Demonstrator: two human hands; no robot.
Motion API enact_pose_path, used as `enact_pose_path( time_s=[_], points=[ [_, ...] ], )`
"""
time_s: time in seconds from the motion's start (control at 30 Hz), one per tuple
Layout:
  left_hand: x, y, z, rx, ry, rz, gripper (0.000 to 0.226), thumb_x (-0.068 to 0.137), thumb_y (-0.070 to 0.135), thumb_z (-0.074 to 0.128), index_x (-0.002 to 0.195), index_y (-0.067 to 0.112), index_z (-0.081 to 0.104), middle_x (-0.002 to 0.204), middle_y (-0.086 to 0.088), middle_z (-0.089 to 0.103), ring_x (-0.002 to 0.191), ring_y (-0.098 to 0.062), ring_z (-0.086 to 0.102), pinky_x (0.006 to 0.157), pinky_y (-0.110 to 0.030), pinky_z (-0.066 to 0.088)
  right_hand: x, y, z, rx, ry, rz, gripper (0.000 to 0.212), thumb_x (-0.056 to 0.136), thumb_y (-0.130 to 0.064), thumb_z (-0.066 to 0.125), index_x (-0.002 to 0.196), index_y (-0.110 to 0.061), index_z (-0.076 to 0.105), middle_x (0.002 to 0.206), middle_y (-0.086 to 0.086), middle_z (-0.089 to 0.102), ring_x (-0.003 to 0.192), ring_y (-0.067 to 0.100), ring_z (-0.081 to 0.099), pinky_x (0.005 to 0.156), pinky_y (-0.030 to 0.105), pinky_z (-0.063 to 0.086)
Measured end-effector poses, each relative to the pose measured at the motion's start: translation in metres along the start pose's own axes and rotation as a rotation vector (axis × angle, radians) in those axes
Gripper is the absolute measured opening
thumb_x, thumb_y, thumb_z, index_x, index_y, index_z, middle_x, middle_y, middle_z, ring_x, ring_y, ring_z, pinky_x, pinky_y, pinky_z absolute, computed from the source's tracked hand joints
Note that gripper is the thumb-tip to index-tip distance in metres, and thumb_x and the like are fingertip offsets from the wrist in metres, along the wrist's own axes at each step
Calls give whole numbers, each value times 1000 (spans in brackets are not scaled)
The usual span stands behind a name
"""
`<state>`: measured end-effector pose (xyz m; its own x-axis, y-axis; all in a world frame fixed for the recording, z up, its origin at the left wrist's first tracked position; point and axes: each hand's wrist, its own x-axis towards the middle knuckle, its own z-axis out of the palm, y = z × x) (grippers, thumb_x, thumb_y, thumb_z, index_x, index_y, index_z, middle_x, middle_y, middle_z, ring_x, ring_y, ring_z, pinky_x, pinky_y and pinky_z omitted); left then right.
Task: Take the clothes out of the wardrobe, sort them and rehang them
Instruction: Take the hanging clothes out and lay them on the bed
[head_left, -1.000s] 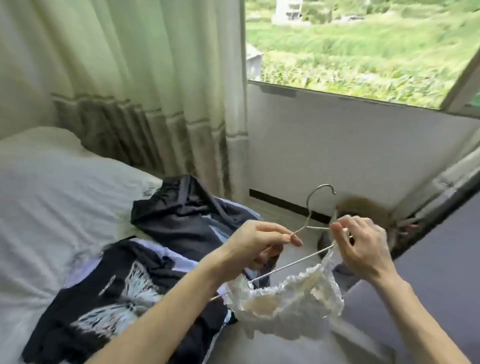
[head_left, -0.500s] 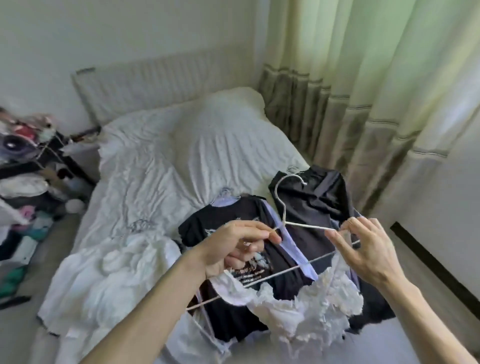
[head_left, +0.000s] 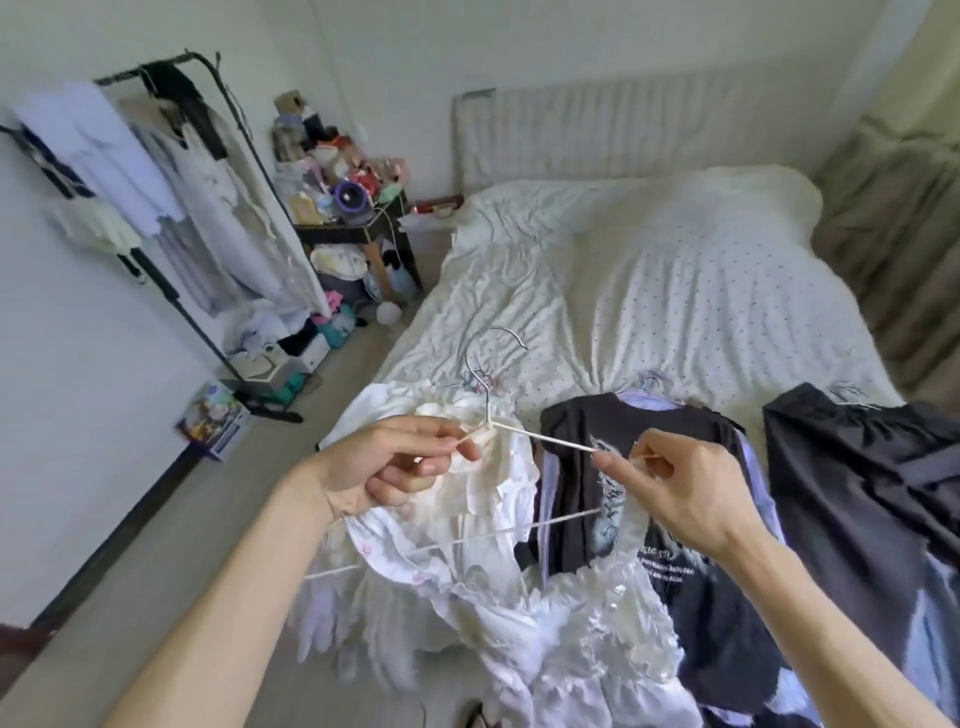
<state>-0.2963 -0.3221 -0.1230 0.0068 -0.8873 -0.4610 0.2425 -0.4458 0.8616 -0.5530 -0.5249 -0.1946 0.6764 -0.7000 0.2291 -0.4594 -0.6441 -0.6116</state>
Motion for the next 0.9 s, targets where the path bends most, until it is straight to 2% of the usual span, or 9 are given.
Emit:
enact_pose_path(
  time_s=[0.07,0.13,0.23,0.4,0.53,0.6,0.7,0.83,0.9],
  points=[
    [-23,-1,-28,4,-39,34,38,79,31,83,106,6,72,69,3,40,47,-3,16,32,-9,17,11,-24,13,-1,-57,-14,68,73,-84,52,62,-16,52,50,-6,52,53,11,51,55,30,44],
    [-43,3,-55,37,-63,48,41,79,31,84,108,5,71,70,2,42,48,-4,17,33,-9,20,18,-45,28,-13,-111,-35,73,73,-87,49,63,-15,50,51,-2,52,54,15,51,58,35,48],
    [-66,17,-102,115,-58,36,44,77,34,85,108,6,71,70,1,43,49,-4,19,33,-10,20,31,-82,53,-38,-168,-73,71,75,-87,45,63,-17,51,51,-2,51,54,14,51,57,33,46],
    [-86,53,-193,169,-52,30,46,76,33,86,108,5,71,72,-1,43,50,-5,19,32,-9,23,76,-152,96,-44,-141,-97,60,79,-81,45,55,-26,41,46,-7,45,49,8,43,53,30,39],
    [-88,94,-267,197,-40,52,41,80,27,83,112,7,68,73,-2,46,45,-1,26,32,-10,22,123,-199,130,-26,-107,-79,63,79,-82,42,57,-23,46,48,-7,52,51,7,51,55,31,45],
    [-79,114,-292,236,20,78,36,85,22,77,115,7,63,72,0,48,44,-1,28,35,-12,17,148,-214,141,-23,-73,-47,65,80,-81,43,58,-20,49,49,-5,55,53,8,54,55,31,46],
    [-50,138,-311,439,186,163,21,94,14,60,114,8,59,70,2,53,46,-4,29,44,-20,14,187,-216,151,-32,-9,-4,69,81,-81,45,57,-16,51,46,-2,55,49,13,56,52,31,47],
    [5,161,-323,590,399,299,16,96,15,64,111,10,66,73,-2,66,48,-9,35,47,-22,23,232,-196,163,-40,57,83,71,80,-82,45,59,-16,57,48,-1,58,50,16,59,52,32,49],
    [37,163,-328,644,492,368,11,96,19,66,105,14,67,74,0,72,50,-8,45,51,-23,36,251,-182,171,-37,84,141,68,81,-81,46,61,-17,58,50,-1,60,51,18,60,51,31,49]
  ],
)
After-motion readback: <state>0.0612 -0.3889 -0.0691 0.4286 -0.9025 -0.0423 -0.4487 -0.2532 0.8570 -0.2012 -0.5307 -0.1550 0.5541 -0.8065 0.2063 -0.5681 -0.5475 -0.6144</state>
